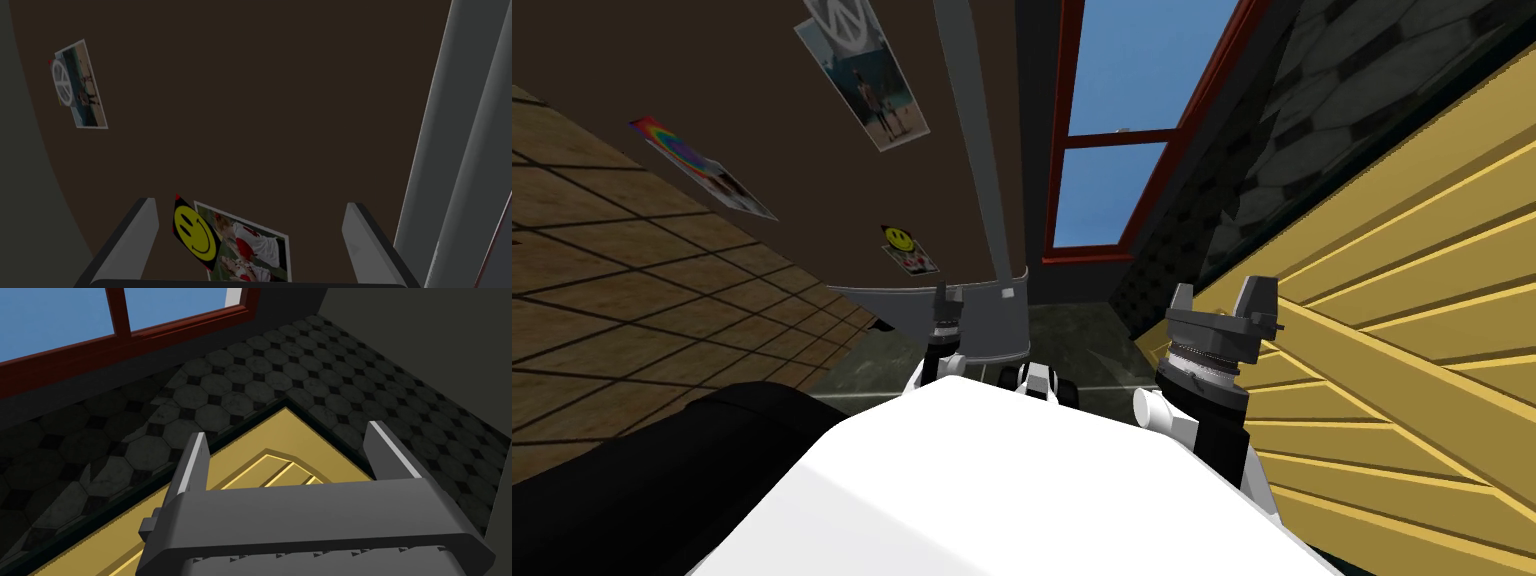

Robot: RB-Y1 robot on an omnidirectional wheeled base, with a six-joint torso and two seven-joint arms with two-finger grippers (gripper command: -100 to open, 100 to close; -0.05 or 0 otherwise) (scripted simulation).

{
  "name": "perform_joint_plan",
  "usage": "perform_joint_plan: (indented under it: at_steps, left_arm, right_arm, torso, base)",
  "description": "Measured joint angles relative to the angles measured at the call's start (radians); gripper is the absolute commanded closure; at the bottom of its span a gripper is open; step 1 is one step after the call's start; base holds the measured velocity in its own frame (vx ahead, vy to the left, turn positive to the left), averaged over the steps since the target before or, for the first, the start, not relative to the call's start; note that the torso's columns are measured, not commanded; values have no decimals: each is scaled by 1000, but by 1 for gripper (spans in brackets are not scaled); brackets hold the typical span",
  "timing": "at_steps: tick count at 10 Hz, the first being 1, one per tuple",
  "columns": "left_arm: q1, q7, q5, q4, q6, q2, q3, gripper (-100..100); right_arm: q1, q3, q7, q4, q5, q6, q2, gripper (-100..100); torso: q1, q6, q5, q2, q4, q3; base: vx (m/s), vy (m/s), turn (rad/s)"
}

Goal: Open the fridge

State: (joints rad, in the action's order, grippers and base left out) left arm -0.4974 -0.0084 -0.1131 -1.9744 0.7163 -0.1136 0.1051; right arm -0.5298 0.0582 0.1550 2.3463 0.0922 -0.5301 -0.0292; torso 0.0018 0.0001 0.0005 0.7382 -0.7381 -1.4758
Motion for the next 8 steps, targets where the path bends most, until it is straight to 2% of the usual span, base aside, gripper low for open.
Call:
perform_joint_plan:
  at_steps: [8]
  left_arm:
    - [26, -9, -32, 165, 112, -1, 24, -100]
  right_arm:
    - [0, 0, 0, 0, 0, 0, 0, 0]
  torso:
    - [-3, 0, 0, 0, 0, 0]
  base:
    - [81, -198, 64]
